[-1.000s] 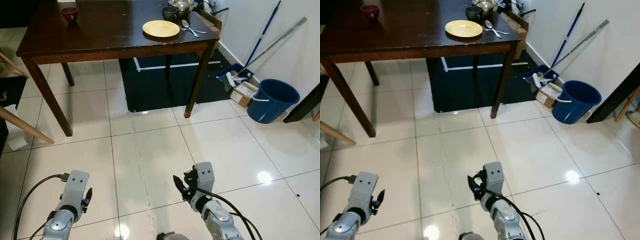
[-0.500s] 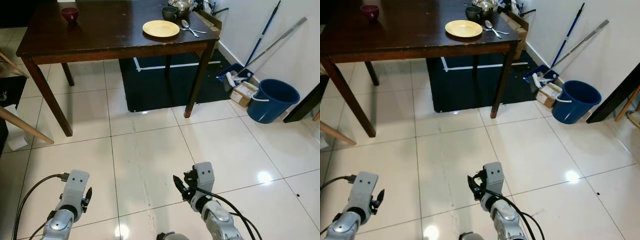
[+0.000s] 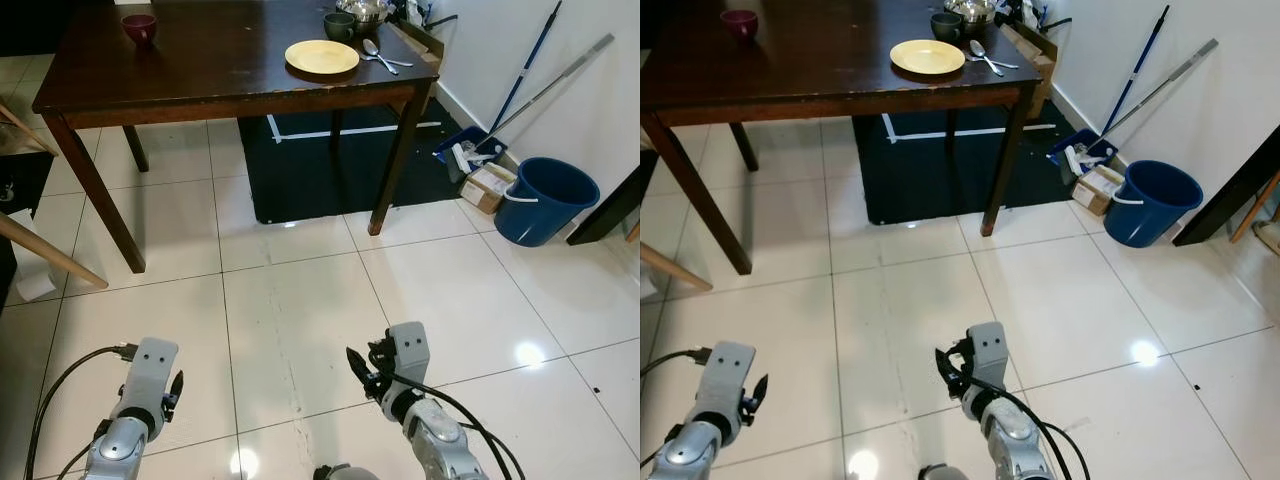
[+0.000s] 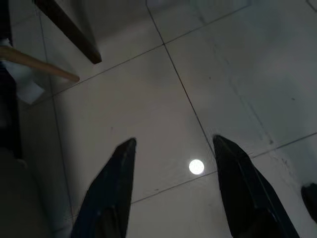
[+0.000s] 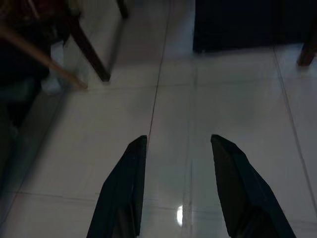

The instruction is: Setting the table

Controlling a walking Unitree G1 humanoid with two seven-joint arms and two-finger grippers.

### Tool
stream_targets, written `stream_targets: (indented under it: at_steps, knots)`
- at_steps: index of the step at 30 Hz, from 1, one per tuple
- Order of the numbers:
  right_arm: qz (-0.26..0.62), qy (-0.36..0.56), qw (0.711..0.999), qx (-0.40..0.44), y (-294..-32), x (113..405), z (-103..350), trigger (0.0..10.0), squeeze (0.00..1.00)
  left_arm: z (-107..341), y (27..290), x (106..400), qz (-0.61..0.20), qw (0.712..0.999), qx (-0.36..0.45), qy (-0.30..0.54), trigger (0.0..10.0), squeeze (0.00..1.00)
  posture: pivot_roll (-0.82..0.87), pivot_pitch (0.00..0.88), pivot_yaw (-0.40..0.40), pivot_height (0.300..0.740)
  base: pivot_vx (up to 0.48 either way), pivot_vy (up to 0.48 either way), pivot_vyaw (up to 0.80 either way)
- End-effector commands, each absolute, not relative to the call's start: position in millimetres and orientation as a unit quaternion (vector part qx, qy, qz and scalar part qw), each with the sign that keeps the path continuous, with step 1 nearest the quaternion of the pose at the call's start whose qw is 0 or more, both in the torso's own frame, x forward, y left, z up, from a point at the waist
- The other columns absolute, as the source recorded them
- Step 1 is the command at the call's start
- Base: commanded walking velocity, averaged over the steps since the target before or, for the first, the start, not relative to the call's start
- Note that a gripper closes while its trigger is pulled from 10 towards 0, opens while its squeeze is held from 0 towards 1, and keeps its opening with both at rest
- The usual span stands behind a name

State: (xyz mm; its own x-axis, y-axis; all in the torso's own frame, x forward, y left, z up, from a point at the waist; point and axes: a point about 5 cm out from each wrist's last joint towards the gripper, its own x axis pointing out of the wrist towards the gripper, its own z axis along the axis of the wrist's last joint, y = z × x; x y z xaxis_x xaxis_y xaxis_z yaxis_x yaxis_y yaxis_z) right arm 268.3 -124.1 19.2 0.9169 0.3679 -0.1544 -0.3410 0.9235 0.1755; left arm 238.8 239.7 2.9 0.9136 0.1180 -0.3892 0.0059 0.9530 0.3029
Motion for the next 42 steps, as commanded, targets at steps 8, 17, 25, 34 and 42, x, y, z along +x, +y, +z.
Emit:
stream_targets:
  at_steps: [8, 17, 25, 34, 42]
  knots:
    - [0.164, -0.036, 0.982, 0.092, -134, 294, 87, 10.0, 0.0, 84, 220, 267, -0.012, 0.989, 0.139, 0.042, 10.0, 0.0, -0.06, 0.034, 0.032, 0.74, 0.0, 0.0, 0.0]
    - [0.163, -0.05, 0.98, 0.106, -131, 296, 101, 10.0, 0.0, 101, 210, 272, -0.007, 0.99, 0.142, 0.019, 10.0, 0.0, -0.05, 0.033, 0.028, 0.74, 0.0, 0.0, 0.0]
    - [0.164, -0.037, 0.98, 0.106, -131, 292, 100, 10.0, 0.0, 108, 208, 272, 0.01, 0.99, 0.14, 0.015, 10.0, 0.0, -0.05, 0.035, 0.016, 0.74, 0.039, 0.0, 0.0]
    - [0.162, -0.029, 0.981, 0.1, -133, 291, 100, 10.0, 0.0, 112, 200, 276, 0.009, 0.99, 0.14, 0.009, 10.0, 0.0, -0.08, 0.038, 0.018, 0.74, 0.447, 0.0, 0.0]
    - [0.162, -0.023, 0.981, 0.101, -131, 290, 99, 10.0, 0.0, 114, 197, 278, 0.006, 0.99, 0.143, 0.008, 10.0, 0.0, -0.08, 0.033, 0.023, 0.74, 0.452, 0.0, 0.0]
